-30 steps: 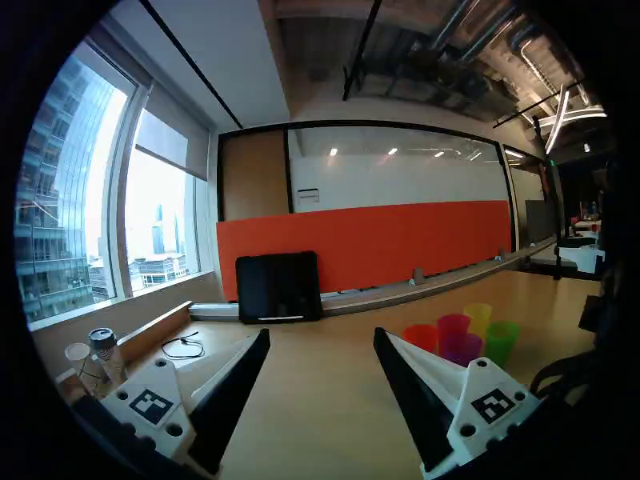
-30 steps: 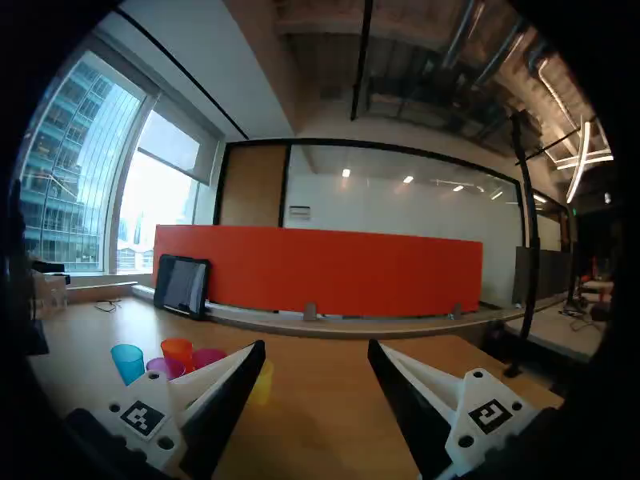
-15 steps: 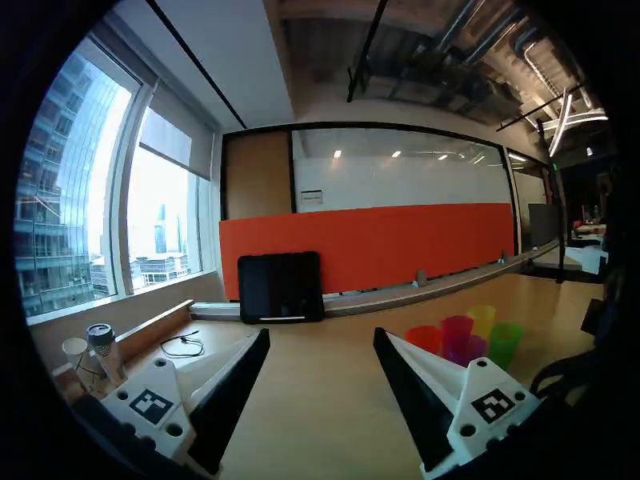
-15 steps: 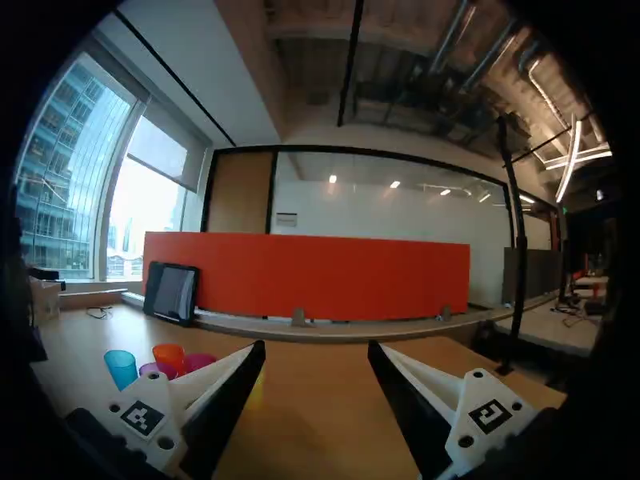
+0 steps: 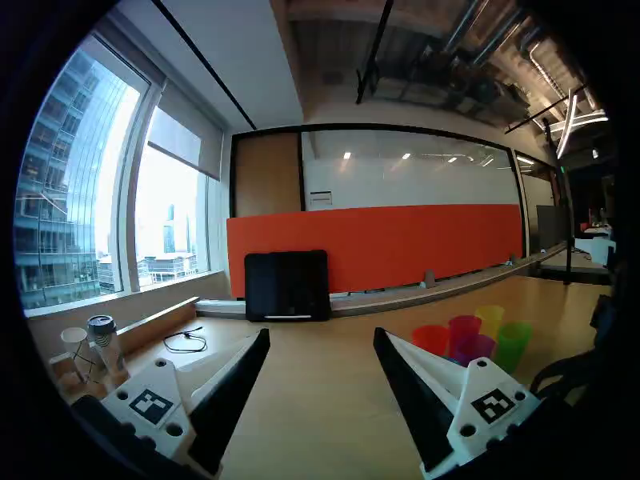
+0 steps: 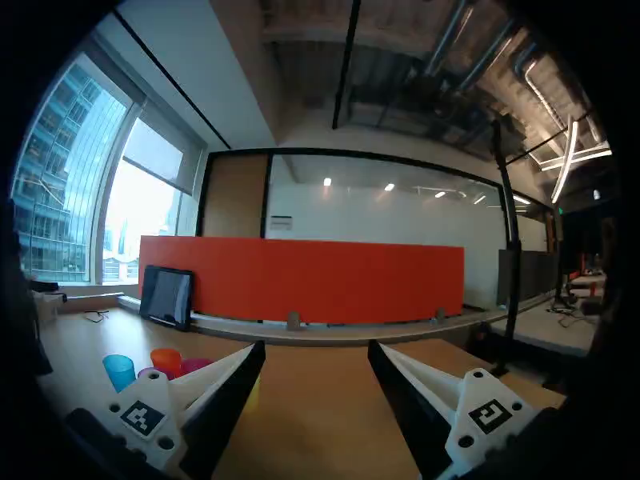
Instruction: Pour water
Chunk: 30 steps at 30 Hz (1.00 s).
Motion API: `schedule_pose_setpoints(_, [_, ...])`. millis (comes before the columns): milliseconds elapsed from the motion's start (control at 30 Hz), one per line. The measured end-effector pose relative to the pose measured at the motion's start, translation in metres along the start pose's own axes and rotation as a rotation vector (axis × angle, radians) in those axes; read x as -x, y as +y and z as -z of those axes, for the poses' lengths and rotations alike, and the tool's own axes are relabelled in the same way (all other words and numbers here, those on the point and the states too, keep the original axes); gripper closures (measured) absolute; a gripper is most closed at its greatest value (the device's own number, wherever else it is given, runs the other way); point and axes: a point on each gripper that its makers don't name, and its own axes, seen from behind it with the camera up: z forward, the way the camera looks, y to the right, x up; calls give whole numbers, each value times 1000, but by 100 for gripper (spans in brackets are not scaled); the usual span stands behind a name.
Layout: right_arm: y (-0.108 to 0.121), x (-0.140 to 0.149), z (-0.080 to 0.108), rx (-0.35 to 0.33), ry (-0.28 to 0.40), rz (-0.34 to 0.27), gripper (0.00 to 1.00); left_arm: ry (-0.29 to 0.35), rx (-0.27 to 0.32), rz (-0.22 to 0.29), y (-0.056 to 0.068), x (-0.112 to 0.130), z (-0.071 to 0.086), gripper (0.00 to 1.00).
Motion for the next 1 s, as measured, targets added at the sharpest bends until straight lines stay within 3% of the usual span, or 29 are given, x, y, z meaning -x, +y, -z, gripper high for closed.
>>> schedule_pose_setpoints(367, [-2,-3,0,-1,-5,-8,1,-3,-15,4,5,21,-2,4])
schedule_pose_setpoints(1000, [-12,-11,-6,-11,-5,3,1,-24,-33,56,-5,52,-3,4])
